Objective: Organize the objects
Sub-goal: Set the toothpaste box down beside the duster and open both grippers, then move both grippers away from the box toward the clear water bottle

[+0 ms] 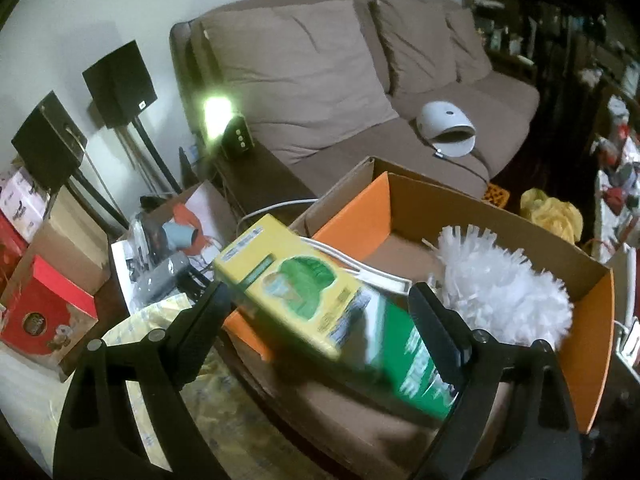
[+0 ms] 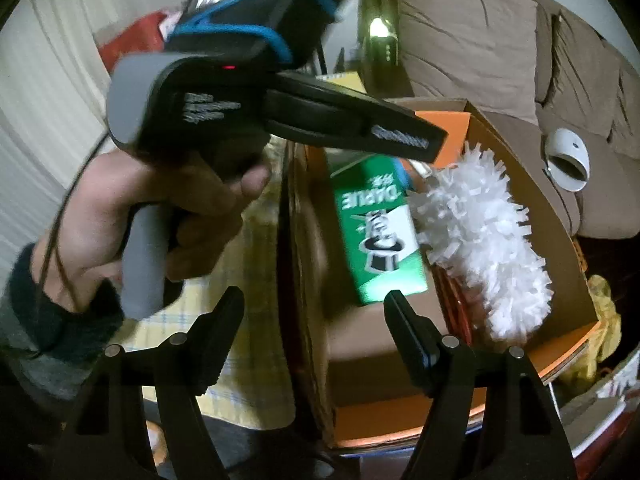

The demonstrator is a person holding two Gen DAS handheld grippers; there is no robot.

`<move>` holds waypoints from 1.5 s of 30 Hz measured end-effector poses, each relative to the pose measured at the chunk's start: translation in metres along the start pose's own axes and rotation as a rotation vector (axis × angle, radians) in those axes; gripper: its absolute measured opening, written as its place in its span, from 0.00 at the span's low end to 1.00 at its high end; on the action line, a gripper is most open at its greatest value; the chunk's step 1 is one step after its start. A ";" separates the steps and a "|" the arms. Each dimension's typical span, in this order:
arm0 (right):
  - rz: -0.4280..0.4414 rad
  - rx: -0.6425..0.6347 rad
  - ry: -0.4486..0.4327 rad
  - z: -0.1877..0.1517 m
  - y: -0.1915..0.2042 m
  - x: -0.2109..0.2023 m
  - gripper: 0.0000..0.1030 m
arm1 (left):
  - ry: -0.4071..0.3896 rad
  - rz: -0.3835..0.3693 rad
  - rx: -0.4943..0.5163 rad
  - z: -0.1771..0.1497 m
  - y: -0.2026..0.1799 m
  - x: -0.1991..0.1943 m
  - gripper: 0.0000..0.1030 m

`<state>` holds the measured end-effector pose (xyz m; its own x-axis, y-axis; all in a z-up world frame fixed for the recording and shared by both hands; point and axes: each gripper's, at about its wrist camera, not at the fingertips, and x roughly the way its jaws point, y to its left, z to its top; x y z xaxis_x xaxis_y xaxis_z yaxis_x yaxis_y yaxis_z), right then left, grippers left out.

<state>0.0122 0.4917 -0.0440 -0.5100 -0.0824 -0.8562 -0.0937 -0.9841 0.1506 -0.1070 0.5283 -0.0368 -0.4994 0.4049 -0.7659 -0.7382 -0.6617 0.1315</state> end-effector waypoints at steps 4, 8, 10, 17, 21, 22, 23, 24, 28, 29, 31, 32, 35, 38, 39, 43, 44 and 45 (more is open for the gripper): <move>-0.020 0.027 0.002 0.000 -0.008 0.002 0.72 | -0.012 0.011 -0.020 -0.004 0.012 -0.007 0.87; -0.031 0.059 -0.021 -0.001 -0.019 -0.004 0.72 | -0.006 -0.002 -0.092 -0.010 0.037 -0.013 0.87; -0.031 0.067 -0.031 0.000 -0.022 -0.008 0.72 | -0.008 -0.008 -0.128 -0.014 0.050 -0.020 0.87; -0.037 0.104 -0.075 0.003 -0.030 -0.021 0.72 | -0.081 -0.004 -0.253 -0.021 0.089 -0.061 0.87; -0.069 0.137 -0.119 0.006 -0.031 -0.031 0.72 | -0.179 -0.041 -0.336 -0.025 0.111 -0.103 0.89; -0.084 0.142 -0.128 0.007 -0.030 -0.033 0.72 | -0.200 -0.040 -0.344 -0.027 0.116 -0.111 0.89; -0.097 0.144 -0.138 0.008 -0.030 -0.035 0.72 | -0.227 -0.031 -0.353 -0.030 0.120 -0.120 0.89; -0.104 0.146 -0.148 0.009 -0.030 -0.037 0.73 | -0.253 -0.018 -0.361 -0.032 0.123 -0.129 0.89; -0.114 0.151 -0.178 0.011 -0.028 -0.043 0.74 | -0.357 0.063 -0.392 -0.047 0.140 -0.162 0.90; -0.116 0.151 -0.182 0.011 -0.028 -0.043 0.74 | -0.372 0.084 -0.397 -0.050 0.145 -0.167 0.90; -0.118 0.151 -0.190 0.012 -0.027 -0.044 0.74 | -0.399 0.119 -0.413 -0.059 0.155 -0.179 0.90; -0.120 0.148 -0.196 0.012 -0.025 -0.045 0.74 | -0.405 0.130 -0.417 -0.063 0.160 -0.182 0.92; -0.116 0.138 -0.217 0.013 -0.020 -0.049 0.75 | -0.347 0.158 -0.386 -0.074 0.167 -0.185 0.94; -0.116 0.126 -0.239 0.014 -0.016 -0.052 0.75 | -0.330 0.175 -0.362 -0.095 0.166 -0.190 0.94; -0.115 0.121 -0.247 0.014 -0.014 -0.054 0.75 | -0.322 0.182 -0.354 -0.101 0.165 -0.192 0.95; -0.110 0.109 -0.265 0.015 -0.007 -0.055 0.76 | -0.279 0.188 -0.327 -0.121 0.167 -0.203 0.95; -0.110 0.107 -0.269 0.015 -0.006 -0.056 0.76 | -0.272 0.185 -0.323 -0.123 0.167 -0.207 0.95; -0.108 0.104 -0.275 0.016 -0.004 -0.057 0.76 | -0.270 0.181 -0.322 -0.126 0.167 -0.211 0.95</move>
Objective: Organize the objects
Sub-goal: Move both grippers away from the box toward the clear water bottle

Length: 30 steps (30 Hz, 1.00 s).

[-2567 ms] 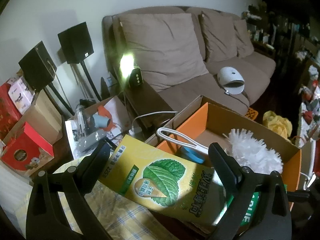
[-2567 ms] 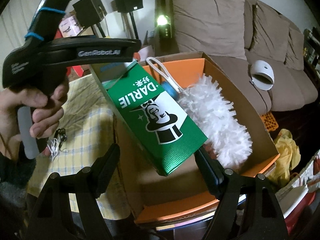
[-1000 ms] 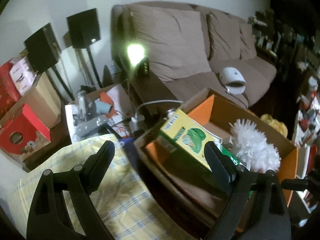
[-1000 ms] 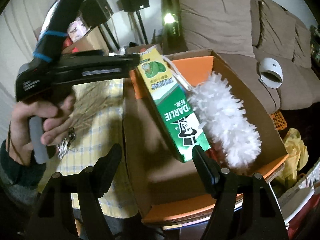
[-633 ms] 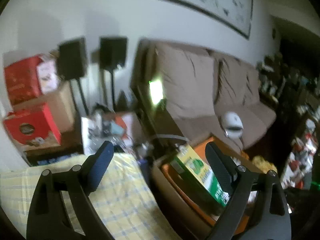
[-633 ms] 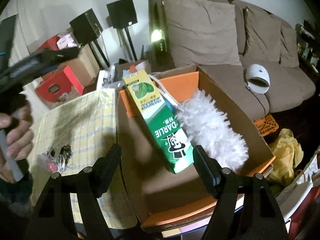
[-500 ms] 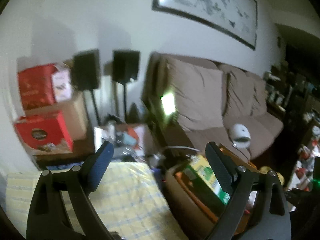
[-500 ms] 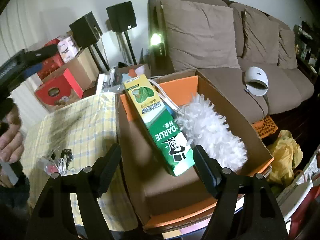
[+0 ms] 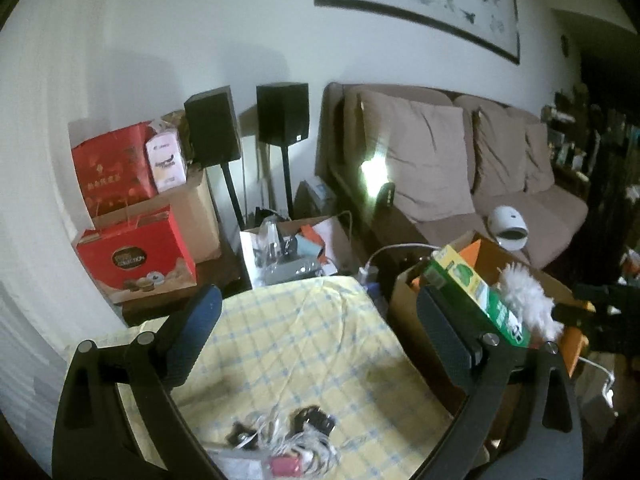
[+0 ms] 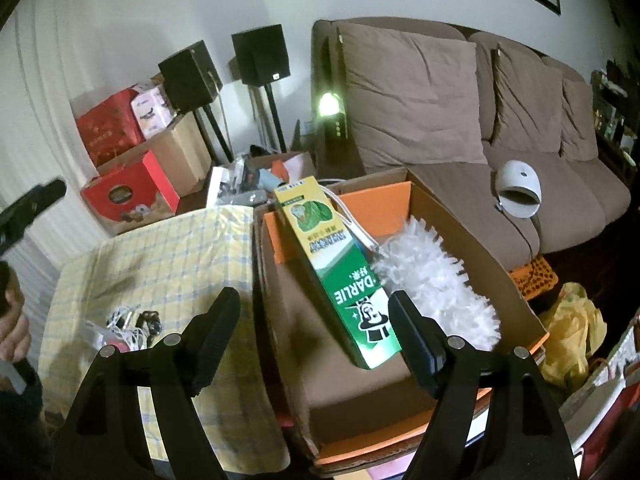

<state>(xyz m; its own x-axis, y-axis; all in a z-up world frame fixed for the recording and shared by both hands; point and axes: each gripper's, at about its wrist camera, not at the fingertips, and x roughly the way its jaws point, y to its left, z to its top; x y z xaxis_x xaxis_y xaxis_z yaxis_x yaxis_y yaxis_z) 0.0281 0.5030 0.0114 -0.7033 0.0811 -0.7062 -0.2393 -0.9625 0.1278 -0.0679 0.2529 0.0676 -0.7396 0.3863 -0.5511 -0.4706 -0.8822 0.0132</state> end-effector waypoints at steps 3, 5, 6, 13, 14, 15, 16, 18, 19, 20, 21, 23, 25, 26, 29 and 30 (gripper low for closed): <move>0.008 -0.010 -0.018 0.000 0.005 -0.004 0.77 | 0.004 0.002 -0.001 -0.002 0.007 -0.014 0.98; 0.008 -0.018 -0.031 0.001 0.008 -0.006 0.78 | 0.002 0.038 -0.006 -0.005 0.012 -0.021 0.99; 0.009 -0.019 -0.035 0.001 0.009 -0.006 0.78 | 0.005 0.049 -0.008 -0.008 0.014 -0.023 0.99; 0.017 -0.066 -0.028 0.000 0.024 -0.004 0.79 | 0.055 0.168 -0.004 -0.034 0.037 -0.011 0.99; 0.016 -0.070 -0.027 0.000 0.026 -0.003 0.79 | 0.083 0.158 -0.029 -0.039 0.043 -0.008 1.00; 0.016 -0.069 -0.026 0.000 0.027 -0.003 0.79 | 0.104 0.152 -0.048 -0.043 0.048 -0.005 1.00; 0.018 -0.070 -0.025 0.000 0.028 -0.003 0.79 | 0.132 0.140 -0.074 -0.047 0.054 -0.002 1.00; 0.022 -0.076 -0.029 -0.001 0.030 -0.003 0.79 | 0.186 0.116 -0.123 -0.055 0.064 0.004 0.99; 0.022 -0.078 -0.031 -0.001 0.031 -0.004 0.79 | 0.204 0.101 -0.146 -0.059 0.070 0.006 0.99; 0.024 -0.081 -0.032 -0.001 0.032 -0.004 0.79 | 0.217 0.072 -0.165 -0.062 0.074 0.008 1.00; 0.026 -0.086 -0.031 -0.001 0.033 -0.004 0.80 | 0.228 0.041 -0.176 -0.065 0.078 0.009 1.00; 0.025 -0.090 -0.026 -0.002 0.034 -0.002 0.80 | 0.237 0.010 -0.201 -0.069 0.083 0.009 1.00; 0.022 -0.086 -0.021 -0.002 0.033 -0.001 0.80 | 0.246 0.003 -0.226 -0.070 0.087 0.009 1.00; 0.020 -0.085 -0.019 -0.002 0.032 0.000 0.80 | 0.257 0.015 -0.245 -0.072 0.090 0.010 1.00; 0.020 -0.081 -0.020 -0.002 0.031 -0.001 0.80 | 0.259 0.069 -0.277 -0.076 0.095 0.009 1.00; 0.020 -0.080 -0.021 -0.002 0.031 -0.001 0.81 | 0.262 0.080 -0.277 -0.077 0.095 0.010 1.00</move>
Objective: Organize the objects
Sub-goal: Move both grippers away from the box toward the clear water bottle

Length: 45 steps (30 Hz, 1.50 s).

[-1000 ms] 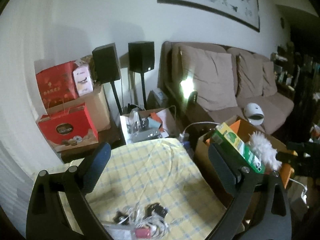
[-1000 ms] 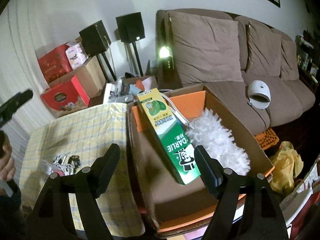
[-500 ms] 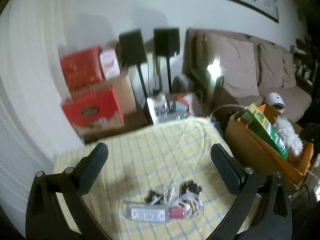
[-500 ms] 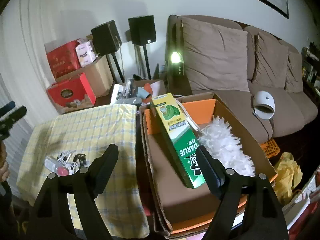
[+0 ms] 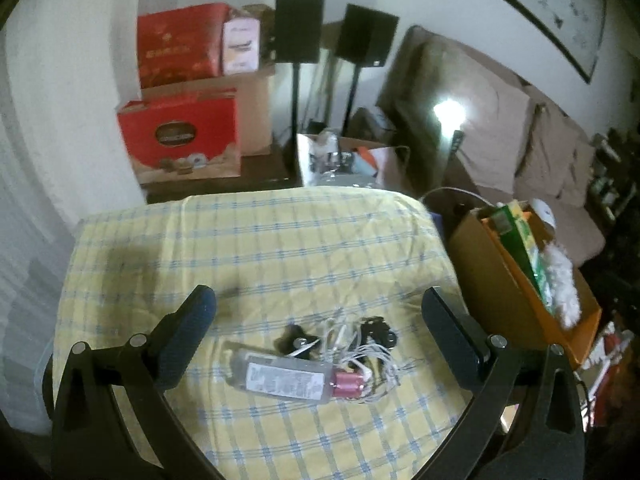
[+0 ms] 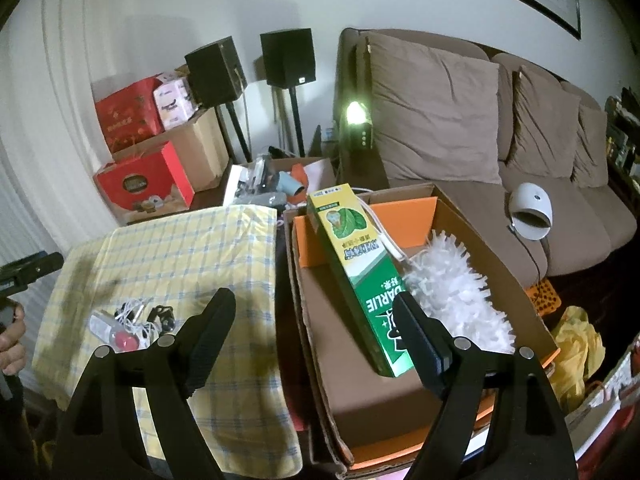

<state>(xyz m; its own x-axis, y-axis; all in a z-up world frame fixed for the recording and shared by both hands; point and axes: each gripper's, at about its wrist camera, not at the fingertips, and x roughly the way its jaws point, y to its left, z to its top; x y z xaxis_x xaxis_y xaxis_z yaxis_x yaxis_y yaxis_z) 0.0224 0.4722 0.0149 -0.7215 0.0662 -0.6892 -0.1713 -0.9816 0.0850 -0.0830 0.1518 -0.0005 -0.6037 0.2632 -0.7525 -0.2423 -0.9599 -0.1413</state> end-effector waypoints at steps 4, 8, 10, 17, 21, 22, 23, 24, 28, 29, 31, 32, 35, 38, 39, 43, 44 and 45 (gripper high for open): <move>-0.005 -0.012 0.012 0.000 0.001 0.002 0.82 | 0.032 0.101 -0.014 -0.005 0.003 0.005 1.00; -0.004 -0.011 0.011 0.000 0.002 0.004 0.82 | 0.054 0.079 0.007 -0.018 0.006 0.006 1.00; -0.003 -0.011 0.007 0.000 0.003 0.004 0.82 | 0.070 0.053 -0.026 -0.027 0.012 0.008 1.00; 0.007 -0.024 0.008 -0.001 0.009 0.005 0.83 | 0.092 0.015 -0.066 -0.039 0.024 0.014 1.00; 0.011 -0.034 0.007 0.000 0.015 0.006 0.83 | 0.053 -0.003 -0.065 -0.039 0.023 0.007 1.00; 0.012 -0.036 0.007 -0.001 0.016 0.006 0.83 | 0.038 -0.006 -0.062 -0.040 0.023 0.005 1.00; 0.013 -0.040 0.008 -0.001 0.018 0.007 0.83 | 0.026 -0.008 -0.062 -0.040 0.023 0.003 1.00; 0.014 -0.043 0.010 -0.001 0.019 0.008 0.83 | 0.009 -0.007 -0.062 -0.040 0.023 0.001 1.00; 0.019 -0.066 0.021 -0.002 0.027 0.012 0.83 | -0.034 0.053 -0.034 -0.038 0.020 -0.004 1.00; 0.021 -0.069 0.021 -0.002 0.029 0.013 0.83 | -0.041 0.066 -0.027 -0.038 0.019 -0.004 1.00; 0.029 -0.076 0.020 -0.002 0.032 0.014 0.83 | -0.057 0.086 -0.016 -0.038 0.018 -0.006 1.00; 0.031 -0.078 0.020 -0.002 0.033 0.015 0.83 | -0.064 0.096 -0.013 -0.038 0.017 -0.007 1.00; 0.038 -0.084 0.019 -0.003 0.036 0.017 0.83 | -0.082 0.106 -0.014 -0.038 0.018 -0.009 0.99; 0.045 -0.078 0.013 -0.002 0.036 0.016 0.83 | -0.095 0.073 -0.047 -0.037 0.023 -0.014 0.99; 0.050 -0.073 0.004 -0.002 0.035 0.014 0.83 | -0.110 0.062 -0.066 -0.038 0.027 -0.016 0.99; 0.073 -0.057 -0.035 0.000 0.035 0.008 0.88 | -0.166 -0.007 -0.179 -0.043 0.052 -0.017 0.99; 0.084 -0.062 -0.037 0.000 0.037 0.009 0.88 | -0.142 0.004 -0.175 -0.043 0.054 -0.012 0.99; 0.091 -0.068 -0.036 -0.001 0.039 0.010 0.88 | -0.116 0.016 -0.160 -0.044 0.057 -0.007 0.99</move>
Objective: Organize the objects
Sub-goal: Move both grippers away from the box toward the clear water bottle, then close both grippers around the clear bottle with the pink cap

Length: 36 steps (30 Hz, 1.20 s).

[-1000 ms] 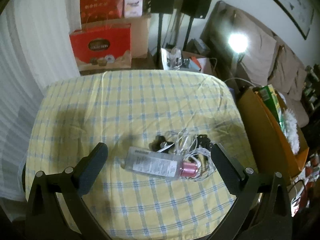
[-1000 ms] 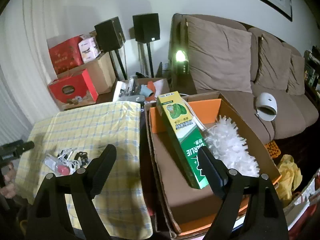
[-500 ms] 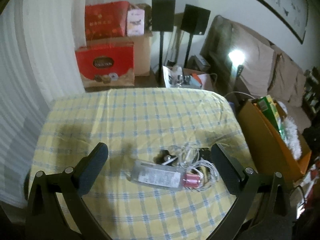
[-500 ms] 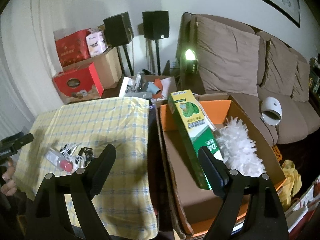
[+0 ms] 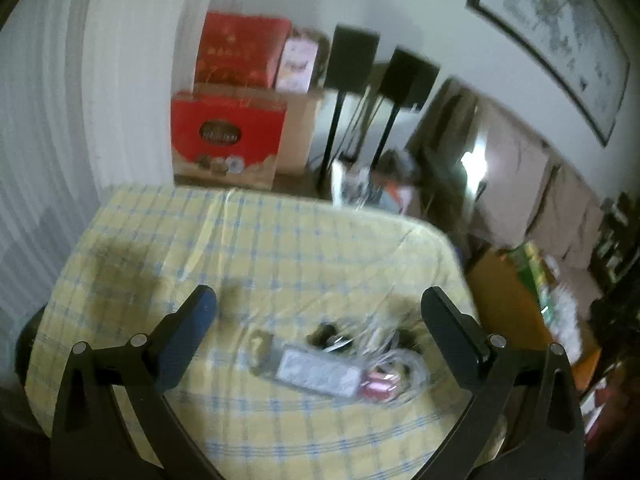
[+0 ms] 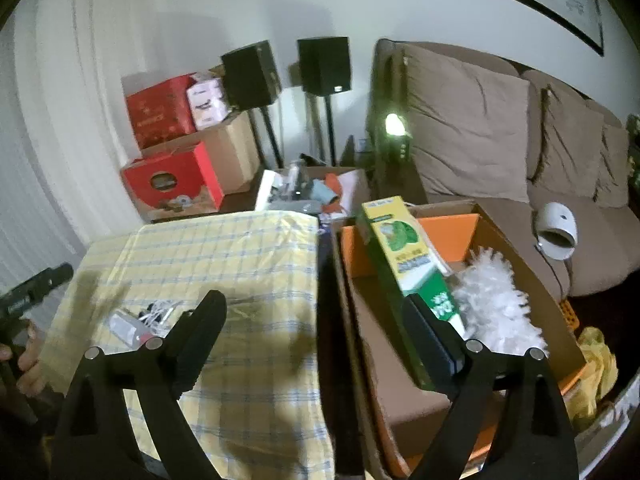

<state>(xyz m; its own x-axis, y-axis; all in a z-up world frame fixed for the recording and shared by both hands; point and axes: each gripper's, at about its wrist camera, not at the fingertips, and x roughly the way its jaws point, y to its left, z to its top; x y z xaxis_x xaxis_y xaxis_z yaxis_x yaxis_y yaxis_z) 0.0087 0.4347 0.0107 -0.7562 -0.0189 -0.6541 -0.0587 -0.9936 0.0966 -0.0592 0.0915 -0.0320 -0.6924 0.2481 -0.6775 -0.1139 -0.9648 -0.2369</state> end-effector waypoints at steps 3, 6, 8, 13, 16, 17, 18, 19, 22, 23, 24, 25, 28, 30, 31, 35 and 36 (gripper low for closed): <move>0.011 -0.017 0.014 -0.001 0.009 0.009 0.88 | 0.052 0.006 0.029 -0.009 0.003 0.012 0.99; 0.030 -0.042 0.036 -0.004 0.022 0.021 0.88 | 0.126 -0.037 0.057 -0.023 0.002 0.030 0.99; 0.042 -0.060 0.060 -0.008 0.031 0.031 0.88 | 0.159 -0.037 0.087 -0.032 -0.003 0.038 0.99; 0.076 -0.137 0.133 -0.023 0.063 0.060 0.88 | 0.226 -0.047 0.156 -0.051 -0.010 0.056 0.99; 0.090 -0.174 0.160 -0.032 0.077 0.072 0.88 | 0.222 -0.011 0.255 -0.055 -0.015 0.059 0.99; 0.100 -0.172 0.172 -0.034 0.080 0.076 0.88 | 0.211 0.000 0.261 -0.053 -0.014 0.058 0.99; 0.129 -0.166 0.188 -0.037 0.084 0.080 0.88 | 0.197 -0.001 0.257 -0.051 -0.011 0.056 0.99; 0.155 -0.164 0.198 -0.039 0.087 0.082 0.88 | 0.177 -0.010 0.239 -0.048 -0.004 0.053 0.99; 0.250 -0.170 0.223 -0.046 0.104 0.089 0.88 | 0.148 -0.050 0.197 -0.047 0.012 0.050 0.96; 0.282 -0.167 0.233 -0.049 0.110 0.091 0.88 | 0.151 -0.053 0.199 -0.047 0.015 0.051 0.94; 0.319 -0.160 0.244 -0.053 0.116 0.095 0.88 | 0.155 -0.051 0.204 -0.048 0.017 0.053 0.91; 0.339 -0.155 0.254 -0.057 0.122 0.099 0.87 | 0.160 -0.049 0.208 -0.049 0.019 0.055 0.89; 0.353 -0.167 0.279 -0.065 0.148 0.113 0.83 | 0.183 -0.080 0.191 -0.052 0.024 0.063 0.84; 0.363 -0.190 0.281 -0.074 0.165 0.122 0.79 | 0.198 -0.109 0.182 -0.055 0.025 0.067 0.81; 0.348 -0.196 0.286 -0.077 0.170 0.126 0.76 | 0.203 -0.118 0.177 -0.057 0.027 0.068 0.80; 0.324 -0.218 0.293 -0.090 0.187 0.139 0.67 | 0.214 -0.177 0.136 -0.062 0.028 0.076 0.80; 0.328 -0.213 0.294 -0.092 0.189 0.142 0.67 | 0.224 -0.194 0.120 -0.064 0.028 0.078 0.80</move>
<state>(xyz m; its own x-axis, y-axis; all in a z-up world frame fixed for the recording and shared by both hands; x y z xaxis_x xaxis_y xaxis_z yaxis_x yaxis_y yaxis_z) -0.0497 0.2340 -0.1330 -0.4946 -0.3346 -0.8021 0.3096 -0.9302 0.1971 -0.0711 0.0896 -0.1363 -0.4765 0.4290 -0.7674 -0.3213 -0.8975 -0.3022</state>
